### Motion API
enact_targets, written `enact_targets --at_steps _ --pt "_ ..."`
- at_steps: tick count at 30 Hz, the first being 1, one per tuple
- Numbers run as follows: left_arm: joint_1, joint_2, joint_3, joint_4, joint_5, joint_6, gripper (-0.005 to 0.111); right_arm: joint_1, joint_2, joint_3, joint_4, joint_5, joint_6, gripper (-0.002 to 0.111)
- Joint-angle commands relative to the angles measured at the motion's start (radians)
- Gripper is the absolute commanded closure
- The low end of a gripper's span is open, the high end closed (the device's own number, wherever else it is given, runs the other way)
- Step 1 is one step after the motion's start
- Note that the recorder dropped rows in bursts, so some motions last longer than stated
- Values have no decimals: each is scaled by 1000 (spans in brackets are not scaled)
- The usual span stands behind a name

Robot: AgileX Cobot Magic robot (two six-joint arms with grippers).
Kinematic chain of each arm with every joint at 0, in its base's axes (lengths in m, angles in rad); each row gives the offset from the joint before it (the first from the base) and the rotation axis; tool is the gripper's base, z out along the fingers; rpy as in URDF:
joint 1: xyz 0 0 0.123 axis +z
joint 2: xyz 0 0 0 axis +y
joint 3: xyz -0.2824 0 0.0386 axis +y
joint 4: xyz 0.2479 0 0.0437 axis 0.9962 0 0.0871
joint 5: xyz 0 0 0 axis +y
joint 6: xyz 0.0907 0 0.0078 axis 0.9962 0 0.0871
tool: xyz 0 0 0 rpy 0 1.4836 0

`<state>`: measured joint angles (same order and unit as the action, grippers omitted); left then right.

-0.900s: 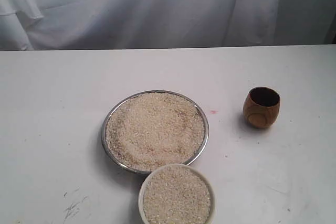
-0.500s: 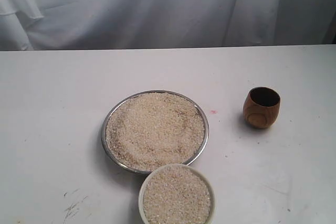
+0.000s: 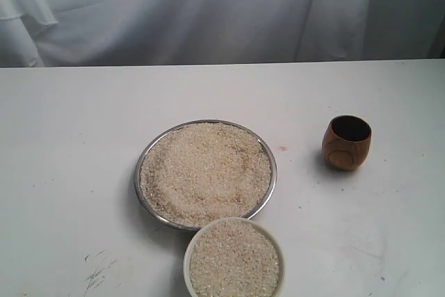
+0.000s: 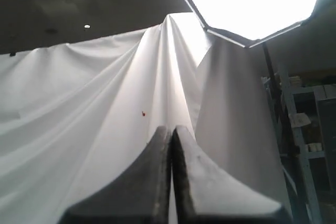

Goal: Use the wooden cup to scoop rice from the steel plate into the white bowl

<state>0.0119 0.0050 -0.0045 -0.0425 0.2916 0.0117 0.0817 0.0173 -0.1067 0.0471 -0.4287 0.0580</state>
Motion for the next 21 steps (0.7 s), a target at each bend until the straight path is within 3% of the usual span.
enact_targets --at_steps 1,9,16,21 --pt "-2 -5 5 -1 -6 -3 107 -5 112 -191 19 186 -83 108" --pt "-2 -5 5 -1 -6 -3 107 -5 495 -426 21 223 -92 108" --pt "-2 -5 5 -1 -6 -3 107 -5 790 -440 21 -30 -50 108" --pt "-2 -5 5 -1 -6 -3 107 -5 982 -438 21 -64 -48 108"
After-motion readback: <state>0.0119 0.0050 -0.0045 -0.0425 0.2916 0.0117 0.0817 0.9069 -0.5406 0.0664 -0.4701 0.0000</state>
